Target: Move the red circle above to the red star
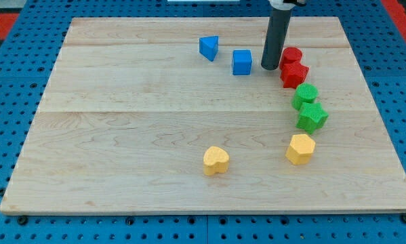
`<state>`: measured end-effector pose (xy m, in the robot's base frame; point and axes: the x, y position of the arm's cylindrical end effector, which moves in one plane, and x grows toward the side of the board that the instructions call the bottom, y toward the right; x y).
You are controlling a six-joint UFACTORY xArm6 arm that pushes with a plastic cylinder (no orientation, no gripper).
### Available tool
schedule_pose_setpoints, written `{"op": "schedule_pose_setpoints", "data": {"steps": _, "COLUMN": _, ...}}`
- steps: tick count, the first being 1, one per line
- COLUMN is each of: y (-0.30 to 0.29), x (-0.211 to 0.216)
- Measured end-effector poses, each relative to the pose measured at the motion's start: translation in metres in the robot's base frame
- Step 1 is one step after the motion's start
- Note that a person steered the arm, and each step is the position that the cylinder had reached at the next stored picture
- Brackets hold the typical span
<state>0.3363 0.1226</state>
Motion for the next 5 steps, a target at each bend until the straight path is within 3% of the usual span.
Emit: {"op": "schedule_pose_setpoints", "data": {"steps": 5, "y": 0.011, "x": -0.03}}
